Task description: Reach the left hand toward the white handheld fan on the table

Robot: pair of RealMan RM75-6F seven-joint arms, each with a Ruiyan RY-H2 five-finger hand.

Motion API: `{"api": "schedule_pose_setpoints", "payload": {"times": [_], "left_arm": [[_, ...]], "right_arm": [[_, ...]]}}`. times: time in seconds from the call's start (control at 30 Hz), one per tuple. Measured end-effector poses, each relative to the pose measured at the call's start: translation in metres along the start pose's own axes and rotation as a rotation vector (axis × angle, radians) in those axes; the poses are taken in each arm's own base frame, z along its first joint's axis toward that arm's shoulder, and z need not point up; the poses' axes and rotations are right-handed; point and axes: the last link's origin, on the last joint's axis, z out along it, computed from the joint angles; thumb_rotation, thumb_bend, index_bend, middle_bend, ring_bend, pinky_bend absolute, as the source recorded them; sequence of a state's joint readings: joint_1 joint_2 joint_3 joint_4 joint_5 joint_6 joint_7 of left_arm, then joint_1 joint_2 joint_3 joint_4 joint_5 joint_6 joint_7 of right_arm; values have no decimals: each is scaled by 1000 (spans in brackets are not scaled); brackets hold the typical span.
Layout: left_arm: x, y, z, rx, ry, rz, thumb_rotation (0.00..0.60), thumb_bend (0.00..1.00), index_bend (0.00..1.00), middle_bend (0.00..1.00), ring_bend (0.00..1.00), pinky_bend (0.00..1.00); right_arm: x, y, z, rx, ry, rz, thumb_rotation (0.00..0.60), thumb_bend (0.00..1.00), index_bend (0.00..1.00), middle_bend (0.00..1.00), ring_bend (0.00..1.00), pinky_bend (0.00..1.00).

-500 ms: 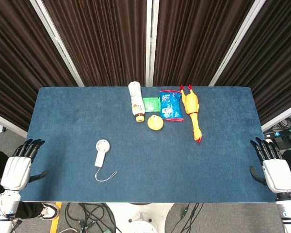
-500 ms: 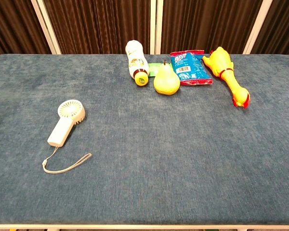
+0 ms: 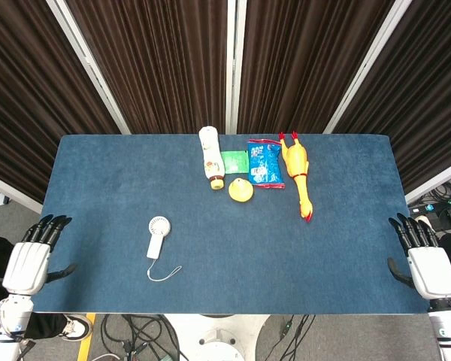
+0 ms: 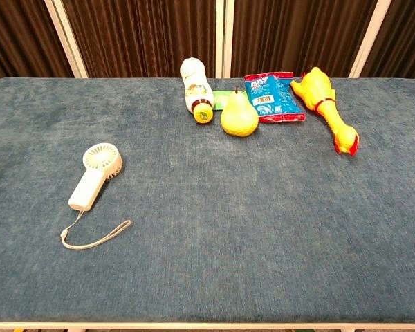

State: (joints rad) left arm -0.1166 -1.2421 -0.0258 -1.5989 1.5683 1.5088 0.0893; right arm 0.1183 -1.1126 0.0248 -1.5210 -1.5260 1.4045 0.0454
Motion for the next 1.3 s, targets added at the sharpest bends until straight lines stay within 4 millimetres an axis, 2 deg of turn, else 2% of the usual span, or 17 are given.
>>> {"api": "schedule_pose_setpoints", "payload": {"times": [0.1, 0.17, 0.23, 0.27, 0.33, 0.53, 0.77, 1.07, 1.3], "left_arm": [[-1, 2, -1, -17, -10, 3, 600, 55, 146, 186, 203, 393], [-2, 4, -1, -24, -8, 0, 600, 90, 146, 342, 368, 540], [-2, 6, 0, -32, -4, 1, 600, 172, 146, 649, 657, 764], [-3, 7, 0, -38, -10, 2, 600, 210, 146, 752, 761, 837], [-5, 8, 1, -47, -32, 6, 600, 262, 147, 819, 836, 885], [-16, 20, 5, -105, -129, 21, 600, 344, 149, 835, 856, 893], [-34, 47, 6, -211, -211, 56, 600, 391, 149, 823, 855, 882], [-76, 71, 26, -226, -327, 96, 600, 408, 149, 821, 854, 854], [-94, 85, 41, -253, -378, 113, 600, 411, 150, 822, 854, 846]], "right_arm": [[0, 0, 0, 2, 3, 1, 600, 327, 0, 0, 0, 0], [1, 0, 0, 1, 6, 2, 600, 327, 0, 0, 0, 0], [2, 0, 0, 1, 10, 3, 600, 326, 0, 0, 0, 0], [3, 0, 1, 0, 12, 4, 600, 326, 0, 0, 0, 0], [3, 0, 2, -6, 15, 6, 600, 326, 0, 0, 0, 0], [4, -6, 5, 0, 21, 19, 600, 327, 0, 0, 0, 0], [23, -9, 2, 25, 92, 19, 600, 327, 0, 0, 0, 0], [15, -3, 3, 16, 47, 33, 600, 327, 0, 0, 0, 0], [10, -1, 6, 17, 32, 38, 600, 327, 0, 0, 0, 0]]}}
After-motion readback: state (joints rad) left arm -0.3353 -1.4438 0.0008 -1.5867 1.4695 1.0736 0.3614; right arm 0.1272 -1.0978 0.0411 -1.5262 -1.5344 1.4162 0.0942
